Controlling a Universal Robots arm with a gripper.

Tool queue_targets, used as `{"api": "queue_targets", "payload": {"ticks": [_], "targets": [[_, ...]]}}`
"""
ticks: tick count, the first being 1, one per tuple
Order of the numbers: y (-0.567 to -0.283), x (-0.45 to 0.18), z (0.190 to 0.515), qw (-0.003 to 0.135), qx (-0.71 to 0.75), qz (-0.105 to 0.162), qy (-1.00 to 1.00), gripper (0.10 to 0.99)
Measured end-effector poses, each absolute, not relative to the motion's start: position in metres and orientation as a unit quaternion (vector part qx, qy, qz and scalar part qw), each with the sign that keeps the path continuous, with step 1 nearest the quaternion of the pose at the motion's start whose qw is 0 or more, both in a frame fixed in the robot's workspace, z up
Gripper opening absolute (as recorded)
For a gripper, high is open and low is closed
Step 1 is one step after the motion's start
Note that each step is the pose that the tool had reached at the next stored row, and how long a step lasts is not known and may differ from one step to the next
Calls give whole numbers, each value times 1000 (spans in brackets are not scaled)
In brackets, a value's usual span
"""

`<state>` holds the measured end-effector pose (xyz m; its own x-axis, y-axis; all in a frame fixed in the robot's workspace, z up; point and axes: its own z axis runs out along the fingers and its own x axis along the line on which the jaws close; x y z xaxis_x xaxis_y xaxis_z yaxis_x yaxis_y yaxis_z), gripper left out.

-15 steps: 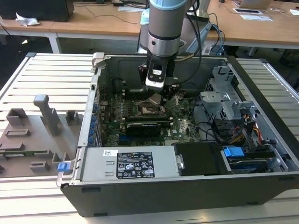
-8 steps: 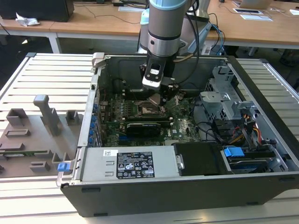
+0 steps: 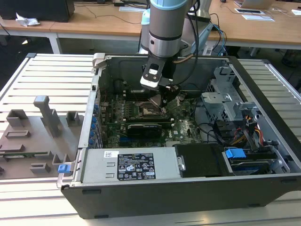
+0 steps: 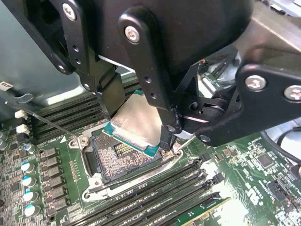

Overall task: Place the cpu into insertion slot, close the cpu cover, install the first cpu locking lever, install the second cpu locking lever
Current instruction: 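Place the cpu into insertion slot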

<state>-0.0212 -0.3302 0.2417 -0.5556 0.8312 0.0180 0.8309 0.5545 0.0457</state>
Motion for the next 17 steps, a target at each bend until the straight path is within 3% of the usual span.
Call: {"api": "queue_targets", "payload": {"ticks": [17], "targets": [[-330,-21,242,5,558,24,830,541]]}}
